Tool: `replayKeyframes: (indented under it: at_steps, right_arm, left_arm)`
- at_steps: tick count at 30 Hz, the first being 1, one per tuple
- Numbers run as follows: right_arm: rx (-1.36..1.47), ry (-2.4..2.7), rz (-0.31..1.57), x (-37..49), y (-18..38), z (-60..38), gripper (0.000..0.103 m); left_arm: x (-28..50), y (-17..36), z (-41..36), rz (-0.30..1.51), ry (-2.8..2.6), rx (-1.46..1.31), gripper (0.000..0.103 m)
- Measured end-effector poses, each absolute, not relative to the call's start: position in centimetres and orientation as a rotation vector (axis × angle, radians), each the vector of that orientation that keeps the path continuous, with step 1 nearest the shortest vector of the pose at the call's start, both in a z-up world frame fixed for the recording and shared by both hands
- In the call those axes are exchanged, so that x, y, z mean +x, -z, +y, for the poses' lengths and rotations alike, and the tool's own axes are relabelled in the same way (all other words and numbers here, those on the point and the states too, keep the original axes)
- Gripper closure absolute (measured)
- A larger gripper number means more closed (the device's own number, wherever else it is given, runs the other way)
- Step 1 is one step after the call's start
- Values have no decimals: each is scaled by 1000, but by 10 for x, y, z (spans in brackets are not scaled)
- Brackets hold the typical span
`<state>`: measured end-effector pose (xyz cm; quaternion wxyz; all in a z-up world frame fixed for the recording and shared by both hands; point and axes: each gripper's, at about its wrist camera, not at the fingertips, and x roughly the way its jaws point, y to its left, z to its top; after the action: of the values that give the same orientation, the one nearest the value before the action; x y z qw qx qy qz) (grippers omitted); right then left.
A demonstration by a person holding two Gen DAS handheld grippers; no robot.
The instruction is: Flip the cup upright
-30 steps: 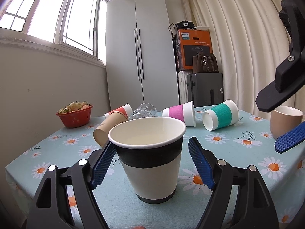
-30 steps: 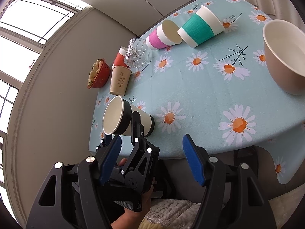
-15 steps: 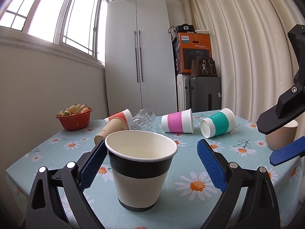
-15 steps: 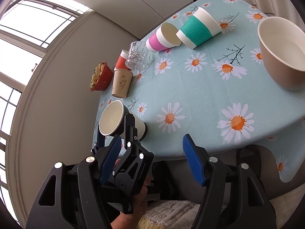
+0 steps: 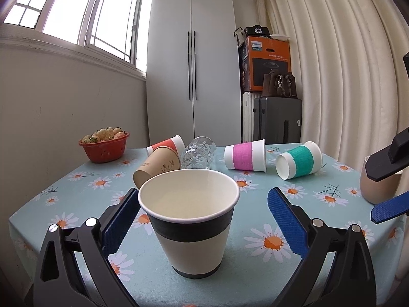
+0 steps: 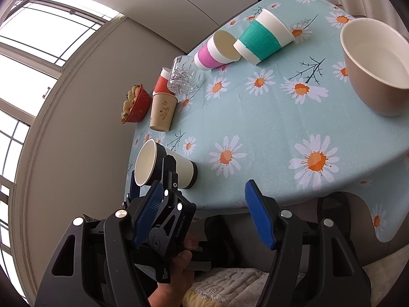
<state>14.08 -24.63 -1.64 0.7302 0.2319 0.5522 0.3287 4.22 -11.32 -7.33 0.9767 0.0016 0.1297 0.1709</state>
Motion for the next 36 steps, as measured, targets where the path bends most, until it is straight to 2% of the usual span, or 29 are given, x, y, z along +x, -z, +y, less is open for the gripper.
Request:
replayKeyframes:
  at_steps: [7,15,27,36]
  right_arm:
    - [518,-722,1205,138,15,-251,36]
    - [526,-731,1165,132,9,-257,36]
    - [389,-751,958,91,-23,-254,36]
    - [224,-765,840,38,-36,-241,33]
  left_arm:
    - [41,80,-101,304,-371,-42,6]
    - [14,58,-107,295,-328,-23,6]
    - [-52,-11,-100,373,-126,38,6]
    - [-95,-30,-66,441,-63,2,6]
